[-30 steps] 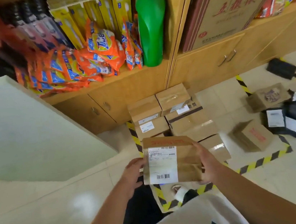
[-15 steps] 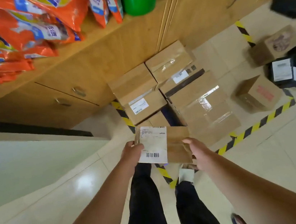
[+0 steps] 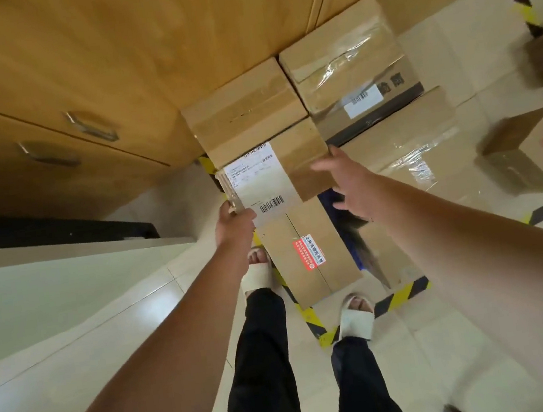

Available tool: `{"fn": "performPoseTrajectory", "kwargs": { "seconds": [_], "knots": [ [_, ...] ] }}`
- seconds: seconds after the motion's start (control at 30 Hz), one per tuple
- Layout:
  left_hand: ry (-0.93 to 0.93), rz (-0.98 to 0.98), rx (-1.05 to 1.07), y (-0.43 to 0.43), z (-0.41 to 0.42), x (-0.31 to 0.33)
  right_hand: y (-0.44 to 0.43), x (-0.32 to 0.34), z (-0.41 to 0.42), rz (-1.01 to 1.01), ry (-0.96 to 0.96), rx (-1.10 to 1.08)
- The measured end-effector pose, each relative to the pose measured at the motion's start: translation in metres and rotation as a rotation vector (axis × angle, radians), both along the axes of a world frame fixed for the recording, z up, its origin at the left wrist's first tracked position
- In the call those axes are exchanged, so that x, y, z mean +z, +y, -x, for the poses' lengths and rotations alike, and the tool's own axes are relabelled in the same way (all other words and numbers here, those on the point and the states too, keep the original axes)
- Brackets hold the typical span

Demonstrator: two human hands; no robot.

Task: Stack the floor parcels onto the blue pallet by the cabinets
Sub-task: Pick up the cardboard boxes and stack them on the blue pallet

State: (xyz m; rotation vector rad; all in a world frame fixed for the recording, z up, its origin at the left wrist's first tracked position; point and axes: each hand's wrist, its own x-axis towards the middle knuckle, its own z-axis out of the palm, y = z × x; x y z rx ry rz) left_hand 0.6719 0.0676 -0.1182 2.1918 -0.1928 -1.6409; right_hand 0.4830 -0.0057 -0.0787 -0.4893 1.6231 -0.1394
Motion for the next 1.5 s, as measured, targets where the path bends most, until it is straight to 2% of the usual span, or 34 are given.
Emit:
{"fn": "performPoseTrajectory", "kwargs": {
  "seconds": [0.2, 0.47, 0.63, 0.93, 1.07, 1.23, 1.33, 1.5],
  "knots": [
    [0.019, 0.035, 0.068, -0.003, -0.001, 0.000, -0.012, -0.016, 0.004, 0.014, -0.027, -0.133],
    [0.060, 0.032, 0.164, -0.003, -0.008, 0.003, -0.005, -0.030, 0.007, 0.088, -0.107, -0.088],
    [0.079, 0.063, 0.180, 0.001, -0.005, 0.002, -0.003, -0.044, 0.010, 0.069, -0.141, -0.187],
    [0.086, -0.049, 0.267, 0.003, -0.011, 0.011, 0.007, -0.034, 0.009, 0.018, -0.008, -0.410],
    [0.052, -0.071, 0.222, 0.014, -0.008, 0.035, 0.028, 0.005, 0.017, -0.008, -0.025, -0.460],
    [0.061, -0.113, 0.167, 0.043, 0.007, 0.118, 0.086, 0.099, 0.028, -0.046, 0.004, -0.525],
    [0.109, -0.111, 0.099, 0.059, 0.025, 0.176, 0.125, 0.164, 0.043, -0.015, -0.028, -0.570],
    [0.250, -0.082, -0.129, 0.084, 0.083, 0.260, 0.185, 0.252, 0.086, 0.083, -0.091, -0.675]
  ]
}}
